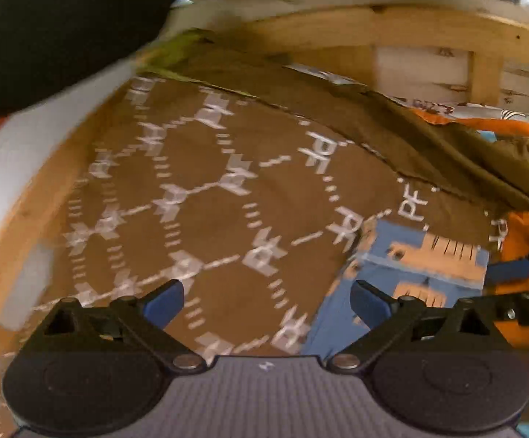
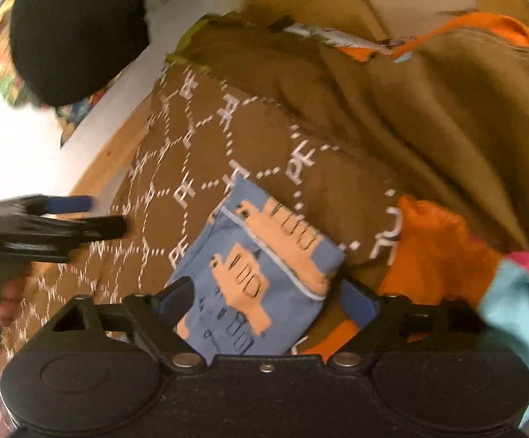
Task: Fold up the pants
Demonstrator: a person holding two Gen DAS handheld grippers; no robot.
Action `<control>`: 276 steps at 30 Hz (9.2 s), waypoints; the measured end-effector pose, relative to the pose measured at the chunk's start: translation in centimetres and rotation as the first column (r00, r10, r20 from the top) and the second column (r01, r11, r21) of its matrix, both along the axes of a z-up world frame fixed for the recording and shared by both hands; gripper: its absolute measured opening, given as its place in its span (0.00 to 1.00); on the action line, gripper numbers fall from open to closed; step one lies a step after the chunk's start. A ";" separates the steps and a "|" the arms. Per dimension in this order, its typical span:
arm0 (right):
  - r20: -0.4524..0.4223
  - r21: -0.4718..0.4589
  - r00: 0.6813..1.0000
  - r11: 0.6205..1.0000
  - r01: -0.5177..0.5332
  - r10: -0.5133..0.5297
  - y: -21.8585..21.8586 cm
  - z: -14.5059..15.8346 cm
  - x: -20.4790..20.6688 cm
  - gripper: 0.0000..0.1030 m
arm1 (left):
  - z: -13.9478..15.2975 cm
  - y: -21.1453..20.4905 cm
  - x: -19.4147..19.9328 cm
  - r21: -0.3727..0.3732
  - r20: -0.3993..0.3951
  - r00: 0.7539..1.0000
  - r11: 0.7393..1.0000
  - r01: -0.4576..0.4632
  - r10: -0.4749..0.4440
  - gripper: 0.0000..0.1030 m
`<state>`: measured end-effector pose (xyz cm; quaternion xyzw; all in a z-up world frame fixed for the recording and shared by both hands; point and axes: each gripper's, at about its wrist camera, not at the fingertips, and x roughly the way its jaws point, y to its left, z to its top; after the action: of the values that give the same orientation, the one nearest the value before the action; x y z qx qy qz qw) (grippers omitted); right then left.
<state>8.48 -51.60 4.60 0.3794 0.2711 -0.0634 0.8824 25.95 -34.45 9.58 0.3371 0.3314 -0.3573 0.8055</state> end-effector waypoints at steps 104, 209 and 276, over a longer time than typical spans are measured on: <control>-0.291 -0.838 0.558 0.074 -0.540 0.777 26.2 -3.1 -2.4 0.16 | -6.0 23.6 -3.0 -0.153 -0.607 0.652 0.738 -0.657 0.454 0.11; -0.217 -0.744 0.704 0.353 -0.567 0.676 28.5 -5.4 3.7 0.99 | -3.7 44.1 -22.5 -0.445 -0.206 0.449 0.325 -0.834 0.870 1.00; -0.066 -0.783 0.641 0.358 -0.509 0.765 31.1 -2.3 0.4 0.99 | 1.8 41.6 -18.7 -0.564 -0.158 0.335 0.194 -0.803 0.929 0.17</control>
<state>8.92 -20.51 2.31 -0.1494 0.2041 0.2452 0.9359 7.26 7.17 11.42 -0.1223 0.2535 0.1242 0.9515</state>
